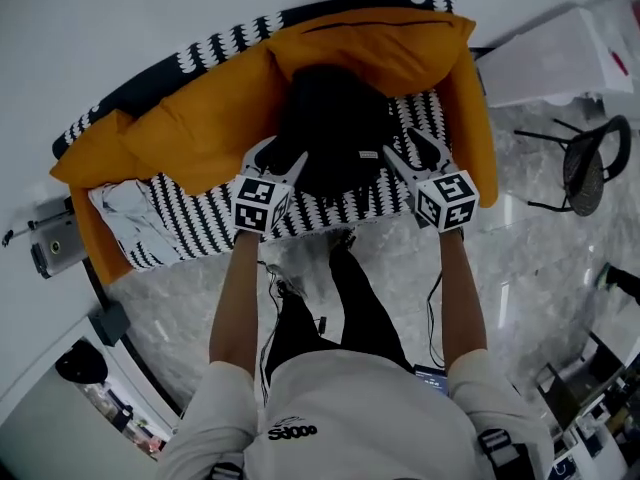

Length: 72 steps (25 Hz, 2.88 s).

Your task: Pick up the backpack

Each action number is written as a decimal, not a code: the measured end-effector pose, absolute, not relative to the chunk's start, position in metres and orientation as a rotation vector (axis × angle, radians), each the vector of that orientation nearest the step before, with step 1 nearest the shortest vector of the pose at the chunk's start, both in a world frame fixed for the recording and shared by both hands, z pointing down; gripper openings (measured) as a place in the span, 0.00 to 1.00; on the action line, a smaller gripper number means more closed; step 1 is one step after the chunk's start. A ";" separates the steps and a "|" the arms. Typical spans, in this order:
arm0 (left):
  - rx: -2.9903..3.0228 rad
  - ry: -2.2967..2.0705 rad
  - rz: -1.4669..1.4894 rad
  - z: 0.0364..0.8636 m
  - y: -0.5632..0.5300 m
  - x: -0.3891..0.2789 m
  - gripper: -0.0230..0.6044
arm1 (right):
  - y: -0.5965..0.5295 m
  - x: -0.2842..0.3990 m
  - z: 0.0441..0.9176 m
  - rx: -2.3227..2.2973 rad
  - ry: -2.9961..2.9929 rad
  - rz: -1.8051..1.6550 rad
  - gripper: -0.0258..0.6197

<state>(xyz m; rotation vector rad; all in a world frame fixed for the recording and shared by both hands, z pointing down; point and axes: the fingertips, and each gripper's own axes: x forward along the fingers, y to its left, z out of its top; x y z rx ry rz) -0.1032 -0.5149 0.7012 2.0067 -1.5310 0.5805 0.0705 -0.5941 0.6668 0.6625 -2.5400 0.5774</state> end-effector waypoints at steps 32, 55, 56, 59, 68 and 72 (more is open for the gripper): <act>1.953 -1.264 0.602 0.864 -0.560 -0.125 0.55 | -0.659 0.014 0.850 0.315 -2.481 0.703 0.50; 1.985 -1.369 0.522 0.843 -0.528 -0.115 0.19 | -0.600 0.002 0.823 0.407 -2.435 0.613 0.19; 1.989 -1.364 0.519 0.840 -0.523 -0.115 0.19 | -0.594 0.002 0.818 0.413 -2.433 0.607 0.19; 2.007 -1.354 0.513 0.829 -0.508 -0.113 0.18 | -0.576 0.005 0.804 0.439 -2.425 0.584 0.18; 2.115 -1.313 0.479 0.774 -0.465 -0.102 0.15 | -0.522 0.019 0.748 0.558 -2.450 0.571 0.16; 2.168 -1.315 0.472 0.735 -0.447 -0.105 0.15 | -0.499 0.018 0.707 0.596 -2.467 0.523 0.16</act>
